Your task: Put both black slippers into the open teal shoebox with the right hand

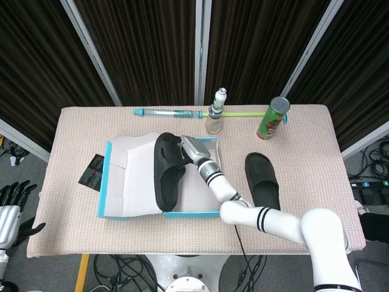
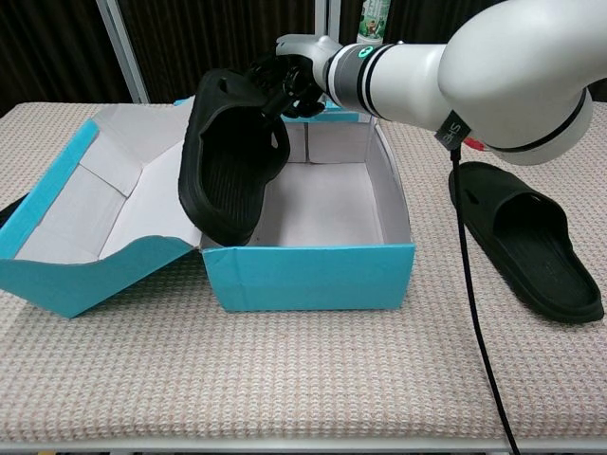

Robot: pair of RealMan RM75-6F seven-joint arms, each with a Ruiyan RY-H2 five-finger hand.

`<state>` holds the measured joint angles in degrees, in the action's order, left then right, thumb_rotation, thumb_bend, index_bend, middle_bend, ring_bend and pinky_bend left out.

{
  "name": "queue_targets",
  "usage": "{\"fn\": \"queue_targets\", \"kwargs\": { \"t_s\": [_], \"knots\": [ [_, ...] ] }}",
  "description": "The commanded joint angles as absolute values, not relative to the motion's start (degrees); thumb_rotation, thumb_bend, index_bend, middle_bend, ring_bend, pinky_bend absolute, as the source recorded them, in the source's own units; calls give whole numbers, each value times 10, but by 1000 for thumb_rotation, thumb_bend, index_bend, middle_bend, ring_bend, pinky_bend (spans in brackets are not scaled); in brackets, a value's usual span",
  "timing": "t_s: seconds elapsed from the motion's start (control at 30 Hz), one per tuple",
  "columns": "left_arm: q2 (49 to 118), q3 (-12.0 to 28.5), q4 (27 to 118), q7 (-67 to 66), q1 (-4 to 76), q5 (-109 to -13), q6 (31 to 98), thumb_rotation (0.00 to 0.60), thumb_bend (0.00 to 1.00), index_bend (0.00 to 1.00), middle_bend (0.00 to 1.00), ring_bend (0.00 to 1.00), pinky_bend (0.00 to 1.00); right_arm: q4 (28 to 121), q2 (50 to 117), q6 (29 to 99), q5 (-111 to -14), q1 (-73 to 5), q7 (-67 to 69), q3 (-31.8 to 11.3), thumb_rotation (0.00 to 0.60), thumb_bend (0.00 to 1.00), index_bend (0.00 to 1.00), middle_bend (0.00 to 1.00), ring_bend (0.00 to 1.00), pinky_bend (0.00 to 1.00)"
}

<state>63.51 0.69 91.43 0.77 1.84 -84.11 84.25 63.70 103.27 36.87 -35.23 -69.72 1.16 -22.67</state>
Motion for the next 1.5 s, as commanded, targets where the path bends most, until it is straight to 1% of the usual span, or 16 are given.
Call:
{"fn": "queue_targets", "kwargs": {
  "t_s": [0.03, 0.37, 0.83, 1.3, 1.43, 1.47, 1.5],
  "knots": [
    [635, 6, 912, 12, 19, -842, 841, 600, 0, 143, 71, 0, 0, 616, 1048, 367, -365, -695, 15, -225, 600, 86, 498, 387, 799, 979],
    [639, 5, 904, 23, 19, -842, 839, 600, 0, 142, 71, 0, 0, 568, 1080, 359, -392, -690, 3, -213, 600, 90, 500, 387, 799, 979],
    [644, 4, 895, 32, 19, -842, 836, 600, 0, 142, 71, 0, 0, 506, 1124, 378, -430, -691, -62, -190, 600, 93, 513, 392, 799, 979],
    [649, 3, 886, 40, 18, -841, 834, 600, 0, 142, 71, 0, 0, 464, 1156, 383, -468, -689, -95, -191, 600, 94, 521, 390, 798, 979],
    [650, 3, 884, 42, 17, -841, 834, 600, 0, 142, 71, 0, 0, 452, 1162, 383, -480, -687, -117, -183, 600, 94, 502, 380, 796, 979],
    [650, 3, 884, 42, 18, -841, 834, 600, 0, 142, 71, 0, 0, 453, 1161, 380, -481, -686, -120, -182, 600, 94, 475, 365, 792, 979],
    [650, 3, 884, 43, 18, -841, 834, 600, 0, 142, 71, 0, 0, 455, 1160, 378, -482, -684, -123, -181, 600, 95, 419, 337, 785, 977]
  ]
}}
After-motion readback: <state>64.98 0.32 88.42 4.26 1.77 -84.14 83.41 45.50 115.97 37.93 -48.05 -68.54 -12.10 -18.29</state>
